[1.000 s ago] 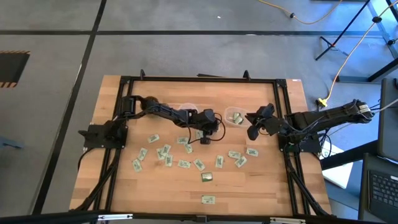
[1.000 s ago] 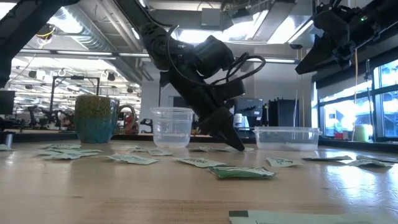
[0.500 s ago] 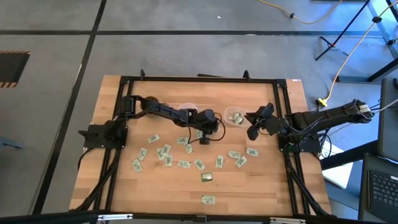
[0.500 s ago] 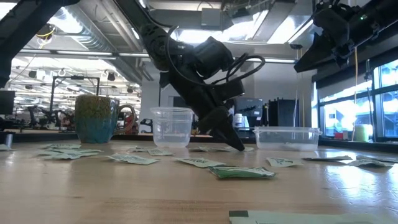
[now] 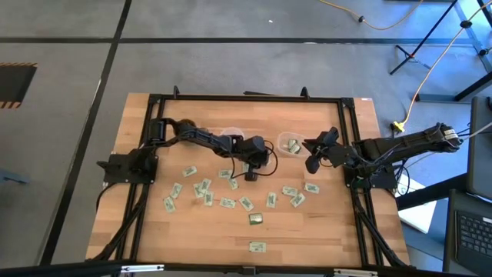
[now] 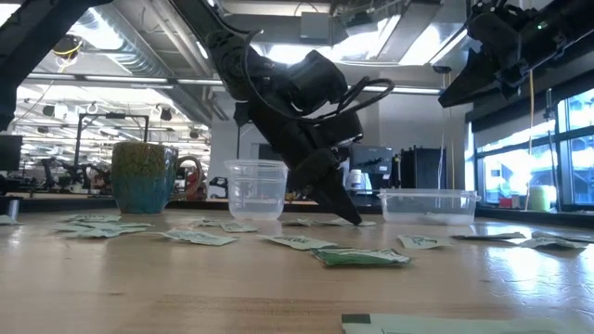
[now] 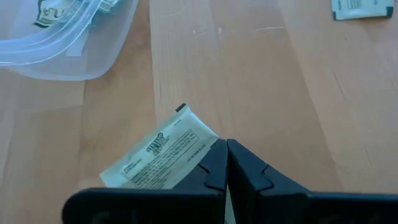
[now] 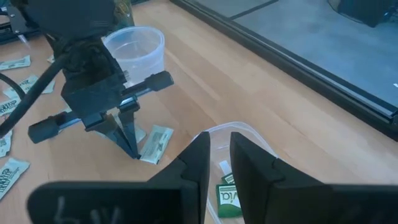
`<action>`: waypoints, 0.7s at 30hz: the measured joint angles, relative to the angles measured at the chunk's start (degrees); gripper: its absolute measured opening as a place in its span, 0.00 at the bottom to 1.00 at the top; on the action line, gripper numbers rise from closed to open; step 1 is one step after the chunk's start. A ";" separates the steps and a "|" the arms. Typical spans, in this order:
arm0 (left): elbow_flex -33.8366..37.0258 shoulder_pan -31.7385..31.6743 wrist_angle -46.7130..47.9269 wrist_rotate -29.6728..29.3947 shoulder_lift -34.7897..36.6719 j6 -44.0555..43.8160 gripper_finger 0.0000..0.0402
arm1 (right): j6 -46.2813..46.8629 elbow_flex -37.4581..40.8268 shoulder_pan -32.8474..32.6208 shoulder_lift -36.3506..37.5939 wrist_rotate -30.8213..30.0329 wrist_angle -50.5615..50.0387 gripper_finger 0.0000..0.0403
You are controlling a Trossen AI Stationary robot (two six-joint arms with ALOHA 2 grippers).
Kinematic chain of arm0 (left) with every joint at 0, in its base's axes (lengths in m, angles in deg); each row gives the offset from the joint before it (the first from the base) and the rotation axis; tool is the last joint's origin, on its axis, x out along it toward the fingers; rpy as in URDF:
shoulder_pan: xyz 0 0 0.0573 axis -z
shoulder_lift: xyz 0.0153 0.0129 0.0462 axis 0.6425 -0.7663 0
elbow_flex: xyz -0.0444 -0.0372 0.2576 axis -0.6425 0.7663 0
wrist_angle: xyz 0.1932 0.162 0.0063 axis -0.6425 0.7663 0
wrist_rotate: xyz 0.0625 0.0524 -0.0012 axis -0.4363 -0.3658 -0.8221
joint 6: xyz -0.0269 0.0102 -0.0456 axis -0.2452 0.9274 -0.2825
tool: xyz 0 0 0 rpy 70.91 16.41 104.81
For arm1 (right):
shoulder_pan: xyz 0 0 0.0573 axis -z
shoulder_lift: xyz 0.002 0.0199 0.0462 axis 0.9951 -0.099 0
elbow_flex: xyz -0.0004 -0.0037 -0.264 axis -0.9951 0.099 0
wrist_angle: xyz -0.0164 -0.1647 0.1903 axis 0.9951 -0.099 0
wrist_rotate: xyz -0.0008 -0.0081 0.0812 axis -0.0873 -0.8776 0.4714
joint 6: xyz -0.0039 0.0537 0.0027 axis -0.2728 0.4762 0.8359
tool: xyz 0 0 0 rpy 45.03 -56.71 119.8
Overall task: Pick and place items into bin
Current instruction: Put the white stevia packet into the left transparent bin
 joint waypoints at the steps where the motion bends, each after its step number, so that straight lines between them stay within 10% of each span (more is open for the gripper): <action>1: -0.03 0.10 0.00 -0.13 0.00 -0.06 0.00 | 0.39 -0.01 0.00 0.00 0.00 -0.02 0.17; 21: -0.46 -0.71 -2.84 -6.57 -2.12 -1.59 0.00 | 1.65 -0.01 -0.01 -0.04 -0.24 0.66 0.17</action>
